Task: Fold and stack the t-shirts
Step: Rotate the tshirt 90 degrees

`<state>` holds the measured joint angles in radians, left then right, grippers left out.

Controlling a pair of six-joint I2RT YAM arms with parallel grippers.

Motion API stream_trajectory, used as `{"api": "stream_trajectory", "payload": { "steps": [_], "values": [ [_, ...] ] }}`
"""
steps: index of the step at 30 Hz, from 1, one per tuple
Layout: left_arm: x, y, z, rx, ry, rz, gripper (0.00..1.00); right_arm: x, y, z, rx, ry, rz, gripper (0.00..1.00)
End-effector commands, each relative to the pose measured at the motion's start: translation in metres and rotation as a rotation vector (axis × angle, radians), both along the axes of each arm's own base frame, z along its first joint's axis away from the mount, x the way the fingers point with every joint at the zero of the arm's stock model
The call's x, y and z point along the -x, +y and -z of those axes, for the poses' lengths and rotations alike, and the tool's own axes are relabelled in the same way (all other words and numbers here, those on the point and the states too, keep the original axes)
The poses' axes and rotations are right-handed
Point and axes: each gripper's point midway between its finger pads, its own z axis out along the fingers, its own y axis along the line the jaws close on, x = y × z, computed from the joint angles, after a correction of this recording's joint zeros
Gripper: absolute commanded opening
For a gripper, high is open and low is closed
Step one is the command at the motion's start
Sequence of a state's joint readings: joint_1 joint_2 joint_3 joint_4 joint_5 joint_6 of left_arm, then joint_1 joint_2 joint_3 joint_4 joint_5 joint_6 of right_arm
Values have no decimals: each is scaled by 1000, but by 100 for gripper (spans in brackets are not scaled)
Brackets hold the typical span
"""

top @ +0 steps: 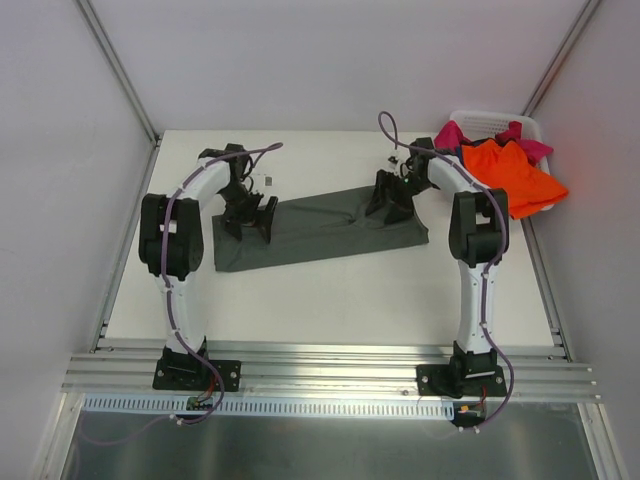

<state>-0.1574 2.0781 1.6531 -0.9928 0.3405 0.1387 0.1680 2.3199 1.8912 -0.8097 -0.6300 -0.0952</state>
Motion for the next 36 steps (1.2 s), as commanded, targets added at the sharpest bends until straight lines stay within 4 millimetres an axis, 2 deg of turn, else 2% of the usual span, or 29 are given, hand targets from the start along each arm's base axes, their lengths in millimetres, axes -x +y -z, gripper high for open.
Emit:
{"api": "stream_trajectory", "payload": {
  "steps": [1, 4, 6, 8, 13, 14, 19, 21, 22, 23, 25, 30, 34, 35, 36],
  "values": [
    [24, -10, -28, 25, -14, 7, 95, 9, -12, -28, 17, -35, -5, 76],
    [36, -12, -31, 20, -17, 21, 95, 8, -13, -31, 19, -52, -7, 76],
    [29, -9, -39, 5, -59, 21, 94, 2, -14, -35, 20, -76, -3, 76],
    [8, -7, -51, -18, -131, 23, 94, -6, -13, -40, 23, -105, -5, 77],
    [-39, 8, -61, -80, -232, 9, 95, -14, -14, -38, 35, -130, -10, 77],
    [-45, 11, -51, -87, -216, 5, 95, -14, -14, -37, 37, -132, -12, 77],
    [-85, 42, -30, -159, -227, -30, 93, -14, -13, -24, 37, -108, -15, 77],
    [-100, 47, -22, -169, -231, -37, 92, -16, -13, -22, 35, -102, -9, 77],
    [-109, 48, -25, -168, -255, -32, 92, -18, -13, -21, 36, -105, -10, 77],
    [-112, 49, -15, -174, -240, -34, 92, -19, -13, -18, 38, -104, -10, 77],
    [-122, 53, -16, -171, -258, -41, 92, -21, -11, -18, 38, -107, -10, 77],
    [-129, 56, -3, -158, -244, -41, 92, -21, -9, -15, 39, -102, -10, 77],
    [-119, 60, 5, -158, -212, -34, 91, -27, -10, -15, 45, -112, -8, 77],
    [-115, 63, 6, -158, -199, -37, 91, -34, -10, -20, 44, -137, -8, 77],
    [-111, 63, 7, -152, -188, -37, 90, -37, -10, -15, 48, -133, -7, 77]
  ]
}}
